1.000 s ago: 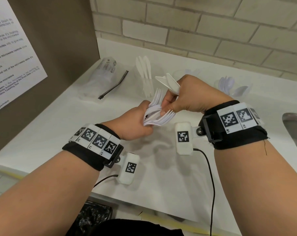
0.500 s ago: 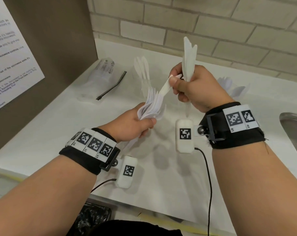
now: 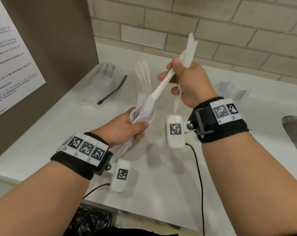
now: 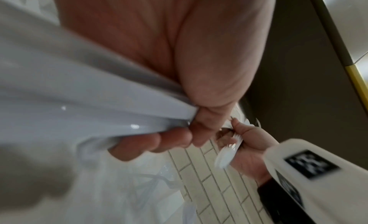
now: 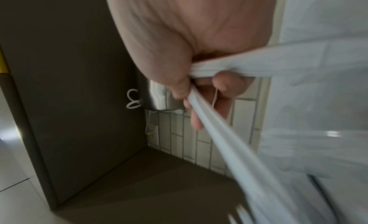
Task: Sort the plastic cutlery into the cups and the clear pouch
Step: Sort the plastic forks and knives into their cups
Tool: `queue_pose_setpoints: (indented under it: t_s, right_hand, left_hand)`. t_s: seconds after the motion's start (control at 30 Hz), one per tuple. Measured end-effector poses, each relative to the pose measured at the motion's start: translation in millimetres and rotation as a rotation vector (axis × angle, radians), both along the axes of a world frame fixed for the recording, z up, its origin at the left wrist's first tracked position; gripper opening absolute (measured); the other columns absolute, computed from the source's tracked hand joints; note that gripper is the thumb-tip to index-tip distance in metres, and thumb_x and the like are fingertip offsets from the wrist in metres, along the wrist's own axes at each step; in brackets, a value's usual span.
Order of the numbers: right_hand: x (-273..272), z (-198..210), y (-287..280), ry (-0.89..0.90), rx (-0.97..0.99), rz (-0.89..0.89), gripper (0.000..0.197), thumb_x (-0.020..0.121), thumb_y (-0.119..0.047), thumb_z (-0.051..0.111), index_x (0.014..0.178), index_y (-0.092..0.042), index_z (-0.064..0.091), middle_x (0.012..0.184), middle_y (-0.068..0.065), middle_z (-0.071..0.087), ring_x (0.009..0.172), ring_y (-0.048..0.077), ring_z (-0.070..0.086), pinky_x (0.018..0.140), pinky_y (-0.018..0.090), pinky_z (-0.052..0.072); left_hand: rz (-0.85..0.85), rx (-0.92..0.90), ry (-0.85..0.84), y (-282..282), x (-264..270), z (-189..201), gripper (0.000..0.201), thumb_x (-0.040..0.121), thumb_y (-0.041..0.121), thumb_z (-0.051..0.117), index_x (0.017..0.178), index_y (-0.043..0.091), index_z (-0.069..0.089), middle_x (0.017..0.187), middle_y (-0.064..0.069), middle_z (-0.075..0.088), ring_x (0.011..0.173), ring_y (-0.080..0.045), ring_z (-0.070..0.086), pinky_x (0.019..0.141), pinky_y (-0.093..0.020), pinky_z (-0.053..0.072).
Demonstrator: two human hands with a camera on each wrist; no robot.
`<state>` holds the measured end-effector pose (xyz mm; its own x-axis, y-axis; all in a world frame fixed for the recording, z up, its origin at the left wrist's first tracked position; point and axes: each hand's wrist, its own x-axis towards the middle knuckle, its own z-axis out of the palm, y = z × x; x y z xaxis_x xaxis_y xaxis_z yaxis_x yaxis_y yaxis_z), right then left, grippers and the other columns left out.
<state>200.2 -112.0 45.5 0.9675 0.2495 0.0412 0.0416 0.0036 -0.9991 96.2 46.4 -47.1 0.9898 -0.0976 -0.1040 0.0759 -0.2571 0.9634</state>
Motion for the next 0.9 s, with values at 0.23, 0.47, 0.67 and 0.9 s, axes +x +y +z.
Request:
queue_pose_setpoints:
  t_s: [0.23,0.47,0.67,0.9]
  right_hand:
    - [63,29,47,-0.221,0.180,-0.275,0.023,0.104,-0.028,0.032,0.103,-0.017,0.052,0.065,0.002,0.049,0.057,0.018,0.064,0.058,0.030,0.047]
    - [111,-25,104,-0.314,0.040,-0.192,0.012,0.098,-0.024,0.047,0.108,-0.018,0.051,0.078,-0.004,0.049,0.062,0.017,0.049,0.059,0.024,0.049]
    - [126,-63,109,-0.134,-0.198,-0.111,0.009,0.090,-0.015,0.060,0.085,-0.018,0.053,0.081,0.006,0.064,0.060,0.019,0.062,0.064,0.033,0.050]
    - [124,-51,95,-0.139,-0.401,-0.126,0.062,0.079,-0.022,0.077,0.134,-0.010,0.049,0.128,0.007,0.058,0.116,0.015,0.055,0.098,0.022,0.043]
  left_hand:
    - [0.265,-0.235,0.016,33,4,5,0.007,0.092,0.017,0.058,0.088,0.012,0.055,0.061,-0.005,0.051,0.056,-0.021,0.048,0.055,-0.032,0.046]
    - [0.350,-0.568,0.029,58,12,12,0.006,0.095,0.009,0.055,0.089,0.008,0.057,0.073,-0.004,0.052,0.058,-0.015,0.048,0.054,-0.028,0.045]
    - [0.276,-0.708,0.072,66,9,6,0.008,0.085,0.017,0.063,0.084,0.010,0.059,0.074,-0.004,0.053,0.060,-0.016,0.050,0.059,-0.032,0.046]
    - [0.208,-0.766,0.094,58,6,7,0.016,0.085,0.019,0.061,0.090,0.004,0.060,0.076,-0.005,0.062,0.059,-0.018,0.060,0.088,-0.045,0.053]
